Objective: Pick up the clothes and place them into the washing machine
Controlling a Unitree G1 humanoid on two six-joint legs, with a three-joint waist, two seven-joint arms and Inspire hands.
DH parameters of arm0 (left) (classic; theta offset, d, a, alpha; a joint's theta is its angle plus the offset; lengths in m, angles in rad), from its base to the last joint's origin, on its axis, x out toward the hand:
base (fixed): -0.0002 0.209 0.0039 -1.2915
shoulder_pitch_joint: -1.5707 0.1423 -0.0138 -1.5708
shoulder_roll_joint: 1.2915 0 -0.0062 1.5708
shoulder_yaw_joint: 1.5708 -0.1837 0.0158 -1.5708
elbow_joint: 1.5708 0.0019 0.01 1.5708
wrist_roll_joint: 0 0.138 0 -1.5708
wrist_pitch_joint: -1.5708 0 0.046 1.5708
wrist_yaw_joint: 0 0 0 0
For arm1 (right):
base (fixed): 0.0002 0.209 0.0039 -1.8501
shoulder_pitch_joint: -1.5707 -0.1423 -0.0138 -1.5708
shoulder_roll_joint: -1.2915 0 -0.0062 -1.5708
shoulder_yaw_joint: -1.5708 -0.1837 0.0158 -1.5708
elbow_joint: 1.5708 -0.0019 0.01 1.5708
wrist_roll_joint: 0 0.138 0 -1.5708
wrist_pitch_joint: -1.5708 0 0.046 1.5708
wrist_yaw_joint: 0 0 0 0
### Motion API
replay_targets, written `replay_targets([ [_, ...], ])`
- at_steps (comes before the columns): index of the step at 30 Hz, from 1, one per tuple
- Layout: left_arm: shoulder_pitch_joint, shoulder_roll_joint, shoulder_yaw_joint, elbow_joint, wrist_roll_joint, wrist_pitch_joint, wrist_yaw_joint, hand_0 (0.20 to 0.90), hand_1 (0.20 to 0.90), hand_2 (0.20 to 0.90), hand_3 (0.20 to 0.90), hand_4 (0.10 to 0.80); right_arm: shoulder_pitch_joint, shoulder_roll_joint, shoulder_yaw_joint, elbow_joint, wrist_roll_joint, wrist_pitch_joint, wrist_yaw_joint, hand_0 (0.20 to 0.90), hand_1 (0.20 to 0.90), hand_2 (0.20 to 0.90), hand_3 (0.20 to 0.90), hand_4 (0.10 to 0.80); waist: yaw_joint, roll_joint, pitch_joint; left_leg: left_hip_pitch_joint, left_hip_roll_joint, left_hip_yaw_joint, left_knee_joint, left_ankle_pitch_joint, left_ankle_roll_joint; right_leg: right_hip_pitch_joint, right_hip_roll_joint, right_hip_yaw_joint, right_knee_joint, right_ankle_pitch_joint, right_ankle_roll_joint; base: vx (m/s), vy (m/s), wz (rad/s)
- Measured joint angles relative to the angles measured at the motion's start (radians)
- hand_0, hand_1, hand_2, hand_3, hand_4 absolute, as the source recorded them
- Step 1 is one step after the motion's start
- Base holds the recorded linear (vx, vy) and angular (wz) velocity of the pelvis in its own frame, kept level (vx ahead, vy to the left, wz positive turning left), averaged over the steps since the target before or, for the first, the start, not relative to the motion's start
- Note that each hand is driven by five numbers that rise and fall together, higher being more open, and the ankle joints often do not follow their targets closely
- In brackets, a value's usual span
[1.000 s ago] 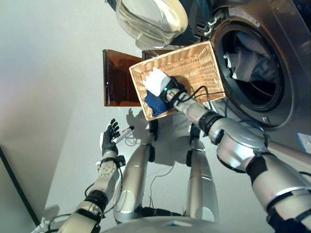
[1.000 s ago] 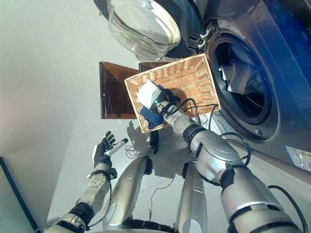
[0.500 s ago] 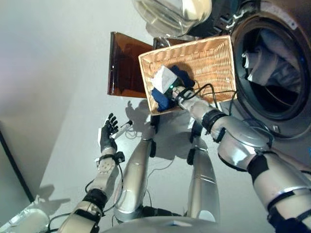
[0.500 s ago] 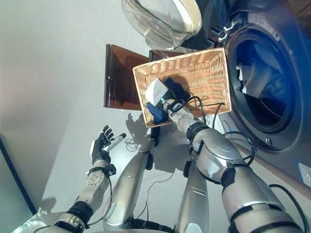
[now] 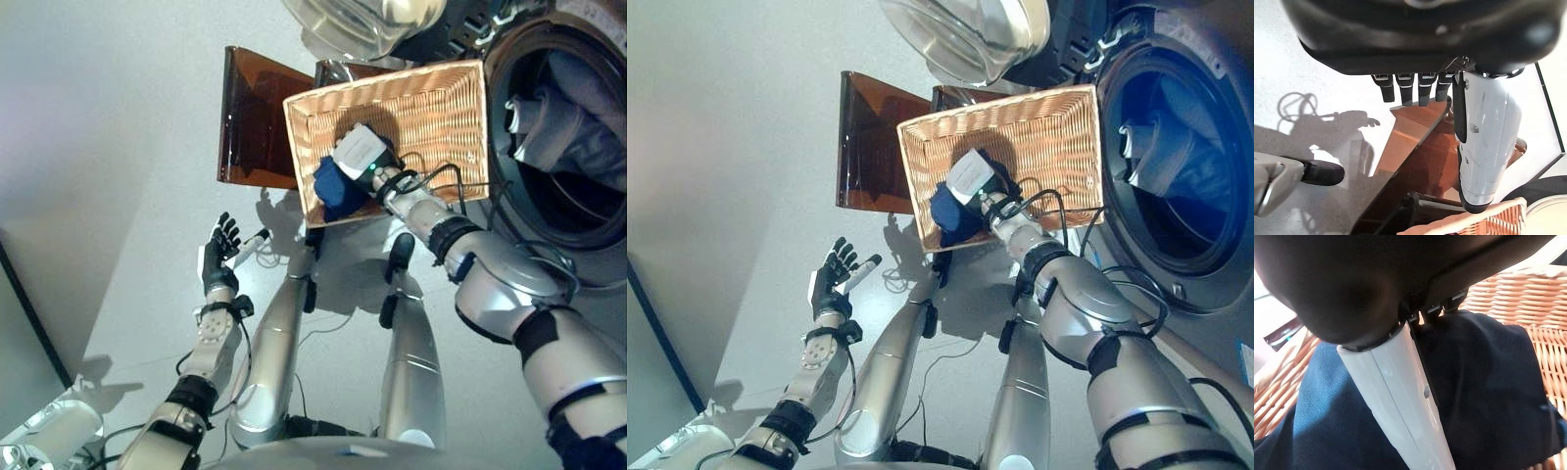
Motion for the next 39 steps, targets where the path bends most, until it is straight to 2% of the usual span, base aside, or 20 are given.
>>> replay_targets([
  [7, 0.009, 0.002, -0.002, -0.048, -0.001, -0.001, -0.016, 0.9, 0.9, 0.9, 0.9, 0.8, -0.034, -0.015, -0.013, -0.003, 0.01, -0.019, -0.056, 0.9, 0.9, 0.9, 0.9, 0.8, -0.007, 0.0, -0.001, -0.055, 0.001, -0.015, 0.0, 0.01, -0.015, -0.065, 0.004, -0.005, 0.03, -0.007, 0.001, -0.013, -0.001, 0.03],
  [15, 0.017, 0.002, -0.003, -0.074, -0.002, -0.001, -0.018, 0.9, 0.9, 0.9, 0.9, 0.8, -0.074, -0.015, -0.019, -0.004, 0.019, -0.019, -0.077, 0.9, 0.9, 0.9, 0.9, 0.8, -0.011, 0.004, -0.003, -0.103, 0.003, -0.047, 0.002, 0.015, -0.022, -0.126, 0.016, -0.011, 0.069, -0.011, -0.014, -0.027, -0.004, 0.05],
  [16, 0.017, 0.002, -0.003, -0.075, -0.002, -0.001, -0.018, 0.9, 0.9, 0.9, 0.9, 0.8, -0.078, -0.016, -0.021, -0.003, 0.02, -0.019, -0.077, 0.765, 0.765, 0.765, 0.765, 0.704, -0.009, 0.004, -0.003, -0.108, 0.002, -0.05, 0.002, 0.018, -0.027, -0.136, 0.016, -0.012, 0.079, -0.013, -0.018, -0.019, -0.006, 0.06],
  [17, 0.018, 0.002, -0.003, -0.075, -0.003, -0.001, -0.018, 0.9, 0.9, 0.9, 0.9, 0.8, -0.079, -0.017, -0.022, -0.001, 0.02, -0.017, -0.077, 0.2, 0.2, 0.2, 0.2, 0.3, -0.005, 0.005, -0.003, -0.108, 0.002, -0.053, -0.001, 0.019, -0.028, -0.14, 0.016, -0.013, 0.084, -0.015, -0.021, -0.019, -0.006, 0.06],
  [20, 0.019, 0.002, -0.003, -0.079, -0.003, -0.001, -0.018, 0.9, 0.9, 0.9, 0.9, 0.8, -0.085, -0.028, -0.024, 0.001, 0.022, -0.015, -0.078, 0.2, 0.2, 0.2, 0.2, 0.3, 0.009, 0.006, -0.004, -0.11, 0.002, -0.058, -0.002, 0.02, -0.03, -0.152, 0.018, -0.014, 0.098, -0.018, -0.025, -0.003, 0.002, 0.01],
  [24, 0.02, 0.0, -0.009, -0.085, -0.003, -0.001, -0.019, 0.9, 0.9, 0.9, 0.9, 0.8, -0.117, -0.027, -0.028, 0.008, 0.022, 0.004, -0.067, 0.2, 0.2, 0.2, 0.2, 0.3, 0.02, 0.027, -0.013, -0.12, 0.002, -0.064, 0.0, 0.021, -0.031, -0.158, 0.02, -0.016, 0.099, -0.018, -0.025, 0.0, 0.007, 0.09],
  [29, 0.022, 0.002, -0.009, -0.095, -0.003, 0.0, -0.017, 0.9, 0.9, 0.9, 0.9, 0.8, -0.128, -0.03, -0.059, 0.045, 0.038, 0.027, -0.045, 0.2, 0.2, 0.2, 0.2, 0.3, 0.055, 0.029, -0.012, -0.122, -0.001, -0.057, 0.007, 0.023, -0.034, -0.154, 0.013, -0.015, 0.101, -0.023, -0.022, -0.004, 0.003, 0.04],
  [33, 0.022, 0.012, -0.009, -0.096, -0.002, 0.0, -0.016, 0.9, 0.9, 0.9, 0.9, 0.8, -0.126, -0.034, -0.065, 0.049, 0.046, 0.027, -0.027, 0.2, 0.2, 0.2, 0.2, 0.3, 0.053, 0.028, -0.012, -0.121, -0.004, -0.044, 0.037, 0.029, -0.039, -0.15, 0.005, -0.012, 0.138, -0.046, -0.024, 0.001, -0.001, 0.01],
  [39, 0.019, 0.021, -0.009, -0.092, -0.002, 0.0, -0.016, 0.9, 0.9, 0.9, 0.9, 0.8, -0.124, -0.052, -0.071, 0.047, 0.077, 0.028, -0.026, 0.2, 0.2, 0.2, 0.2, 0.3, 0.039, 0.027, -0.008, -0.109, -0.004, -0.037, 0.051, 0.022, -0.025, -0.143, 0.005, -0.013, 0.167, -0.059, -0.014, 0.011, -0.005, 0.01],
])
